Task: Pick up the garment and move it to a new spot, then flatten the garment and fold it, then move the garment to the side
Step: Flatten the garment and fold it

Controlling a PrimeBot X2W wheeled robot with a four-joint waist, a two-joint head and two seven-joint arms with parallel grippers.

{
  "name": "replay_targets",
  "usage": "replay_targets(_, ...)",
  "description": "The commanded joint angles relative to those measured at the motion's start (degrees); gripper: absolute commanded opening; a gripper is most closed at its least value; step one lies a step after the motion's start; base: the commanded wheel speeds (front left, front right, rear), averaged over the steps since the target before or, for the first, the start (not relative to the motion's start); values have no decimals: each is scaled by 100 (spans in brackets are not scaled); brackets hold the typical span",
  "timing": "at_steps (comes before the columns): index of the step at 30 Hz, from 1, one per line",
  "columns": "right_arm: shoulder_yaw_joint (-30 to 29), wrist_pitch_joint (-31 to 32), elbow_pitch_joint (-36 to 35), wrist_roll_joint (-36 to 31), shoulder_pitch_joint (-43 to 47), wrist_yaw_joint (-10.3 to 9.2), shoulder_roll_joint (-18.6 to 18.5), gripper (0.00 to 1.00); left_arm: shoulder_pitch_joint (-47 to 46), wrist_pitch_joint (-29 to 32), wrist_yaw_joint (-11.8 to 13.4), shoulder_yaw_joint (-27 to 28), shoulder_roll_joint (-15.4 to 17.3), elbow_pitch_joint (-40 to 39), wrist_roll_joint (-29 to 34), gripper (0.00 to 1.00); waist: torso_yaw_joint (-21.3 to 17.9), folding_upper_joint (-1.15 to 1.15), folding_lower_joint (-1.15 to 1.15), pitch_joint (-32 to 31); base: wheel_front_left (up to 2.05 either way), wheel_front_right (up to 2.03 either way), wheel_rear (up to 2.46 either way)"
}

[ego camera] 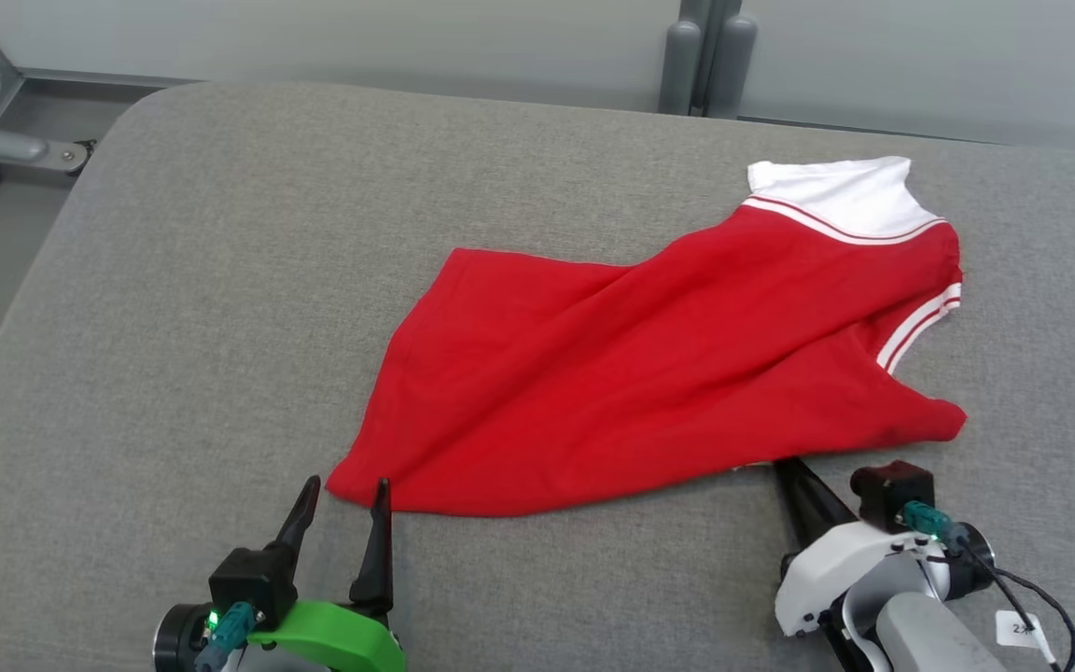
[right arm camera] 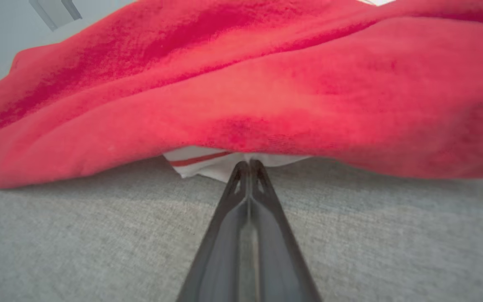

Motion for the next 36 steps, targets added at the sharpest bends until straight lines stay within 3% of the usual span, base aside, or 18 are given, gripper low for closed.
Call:
replay_targets(1,-46,2,-78,88,85,-10,-65,0,-75,1,-25,11,18,-35,-24,100,-138,0,0,-46,0,0,0)
replay_targets(11,-779,-5,-1892,321,535,-9,-309,0,57,2,-94,-5,17,-117,-31,100,-994,0,0,-287,0,0,0)
replay_targets(20,-1223,-5,-3343,325,435,-9,-393,0,148,1,-51,-1,18,-34,-33,100,-1413,0,0,-468,0,0,0)
replay_targets(21,-1272,-5,-3444,297,424,-9,-396,13,136,1,-55,-2,18,-20,-31,100,-1426,0,0,-472,0,0,0)
replay_targets(22,-1319,-5,-3533,273,431,-9,-391,86,131,1,-59,-2,18,-7,-36,100,-1433,0,0,-475,0,0,0)
replay_targets(23,-1353,-5,-3628,256,431,-9,-375,100,130,2,-60,-10,18,4,-43,100,-1437,0,0,-475,0,0,0)
replay_targets(30,-1476,-5,-4406,245,594,-9,-273,100,115,2,-62,4,18,38,-42,100,-1405,0,0,-370,0,0,0)
replay_targets(36,-1445,-5,-4290,205,645,-8,-215,100,17,2,-67,24,19,103,-34,100,-1355,0,0,-312,0,0,0)
